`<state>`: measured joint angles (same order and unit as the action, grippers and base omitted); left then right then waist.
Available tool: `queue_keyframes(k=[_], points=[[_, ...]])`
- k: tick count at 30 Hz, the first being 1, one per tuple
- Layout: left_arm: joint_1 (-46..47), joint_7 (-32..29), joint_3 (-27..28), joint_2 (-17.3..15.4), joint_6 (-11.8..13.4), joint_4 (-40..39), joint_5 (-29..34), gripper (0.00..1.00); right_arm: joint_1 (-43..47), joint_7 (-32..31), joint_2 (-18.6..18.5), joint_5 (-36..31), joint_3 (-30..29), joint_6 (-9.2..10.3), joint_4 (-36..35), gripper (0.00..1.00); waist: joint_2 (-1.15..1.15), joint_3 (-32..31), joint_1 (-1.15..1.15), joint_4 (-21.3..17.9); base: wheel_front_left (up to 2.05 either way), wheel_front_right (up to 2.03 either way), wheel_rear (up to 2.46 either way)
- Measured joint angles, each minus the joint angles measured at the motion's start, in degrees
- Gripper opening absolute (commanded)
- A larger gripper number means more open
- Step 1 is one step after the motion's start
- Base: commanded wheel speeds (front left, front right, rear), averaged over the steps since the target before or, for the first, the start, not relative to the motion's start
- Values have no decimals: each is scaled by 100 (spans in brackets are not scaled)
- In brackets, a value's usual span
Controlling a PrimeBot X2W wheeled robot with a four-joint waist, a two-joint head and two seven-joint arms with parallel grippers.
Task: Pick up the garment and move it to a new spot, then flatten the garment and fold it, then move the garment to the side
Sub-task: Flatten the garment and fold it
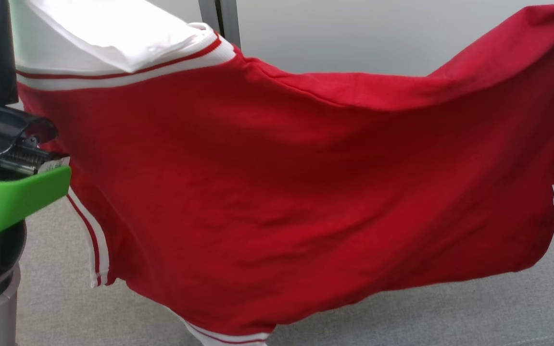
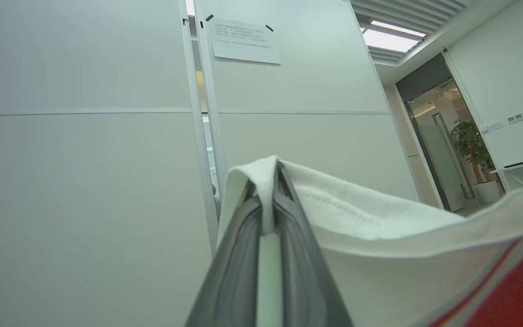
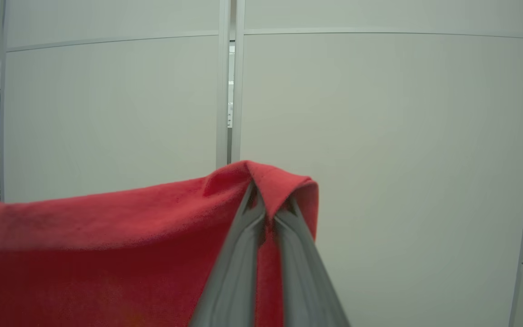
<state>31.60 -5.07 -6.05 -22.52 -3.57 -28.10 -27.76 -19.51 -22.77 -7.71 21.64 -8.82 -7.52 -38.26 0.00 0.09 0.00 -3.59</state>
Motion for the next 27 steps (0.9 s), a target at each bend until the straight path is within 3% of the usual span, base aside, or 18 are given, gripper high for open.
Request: queue_keyframes(k=[7, 11, 16, 17, 20, 27], points=[[414, -215, 21, 1, -46, 854, -364, 0, -428, 100, -155, -27, 113, 0, 1061, 0, 0, 425, 0, 11, 0, 0, 0], [1176, -126, -60, -100, -182, 1756, -354, 0, -1364, 524, -292, -272, 403, 0, 2272, 0, 0, 801, 0, 16, 0, 0, 0], [2623, 199, -243, -130, -274, 3119, -111, 0, -3048, 1233, -194, -722, 682, 0, 3914, 0, 0, 1330, 0, 21, 0, 0, 0], [3268, 410, -298, -19, -293, 3761, -38, 0, -3782, 1547, -92, -989, 737, 0, 4610, 0, 0, 1565, 0, 31, 0, 0, 0], [4074, 689, -302, 278, -248, 4679, -42, 0, -4700, 1996, -24, -1448, 756, -1, 5569, 0, 0, 1890, 0, 60, 0, 0, 0], [5111, 1460, -666, 689, -292, 6541, 231, 0, -6022, 2972, 292, -2348, 345, 0, 7698, 0, 0, 2646, 0, 246, 0, 0, 0]])
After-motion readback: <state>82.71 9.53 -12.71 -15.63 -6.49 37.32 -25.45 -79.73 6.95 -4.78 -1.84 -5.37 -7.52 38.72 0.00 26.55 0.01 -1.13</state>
